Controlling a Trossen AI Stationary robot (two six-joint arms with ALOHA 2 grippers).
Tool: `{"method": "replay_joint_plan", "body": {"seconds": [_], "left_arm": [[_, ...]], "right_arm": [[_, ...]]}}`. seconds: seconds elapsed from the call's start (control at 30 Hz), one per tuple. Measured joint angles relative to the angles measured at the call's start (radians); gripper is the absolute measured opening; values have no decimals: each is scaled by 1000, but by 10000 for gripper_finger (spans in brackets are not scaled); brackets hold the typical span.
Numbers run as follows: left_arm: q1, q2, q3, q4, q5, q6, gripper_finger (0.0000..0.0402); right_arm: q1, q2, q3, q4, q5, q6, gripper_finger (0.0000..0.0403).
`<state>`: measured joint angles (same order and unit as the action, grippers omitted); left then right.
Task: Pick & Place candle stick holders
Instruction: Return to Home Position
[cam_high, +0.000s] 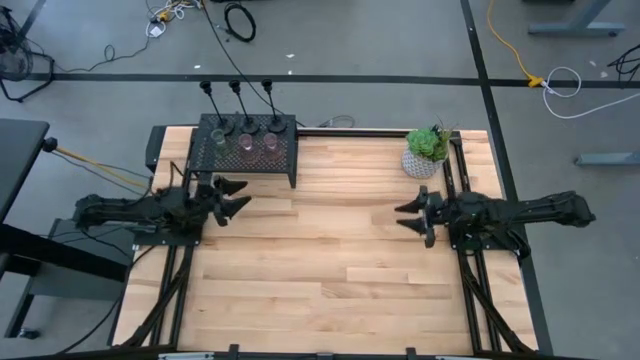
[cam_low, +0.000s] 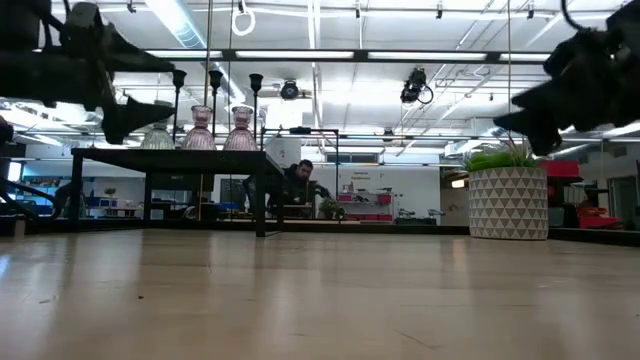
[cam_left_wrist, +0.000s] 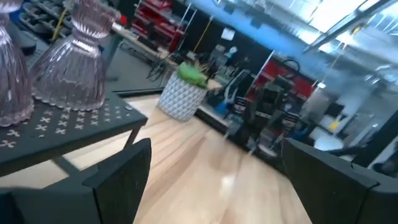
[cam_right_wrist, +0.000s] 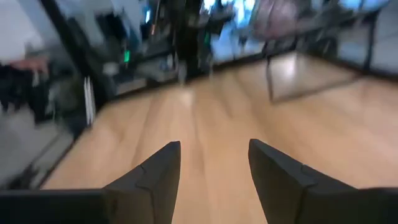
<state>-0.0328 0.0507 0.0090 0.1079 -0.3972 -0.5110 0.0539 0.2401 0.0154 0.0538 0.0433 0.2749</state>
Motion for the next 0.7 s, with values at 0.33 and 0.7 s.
{"method": "replay_joint_plan", "body": {"seconds": [0.33, 0.7], "left_arm": [[4, -50, -1, 59, 0, -1, 360], [3, -50, -1, 51, -1, -1, 360]], "right_arm": [[-8, -233, -2, 94, 73, 0, 190], [-8, -220, 0, 138, 78, 0, 190]]}}
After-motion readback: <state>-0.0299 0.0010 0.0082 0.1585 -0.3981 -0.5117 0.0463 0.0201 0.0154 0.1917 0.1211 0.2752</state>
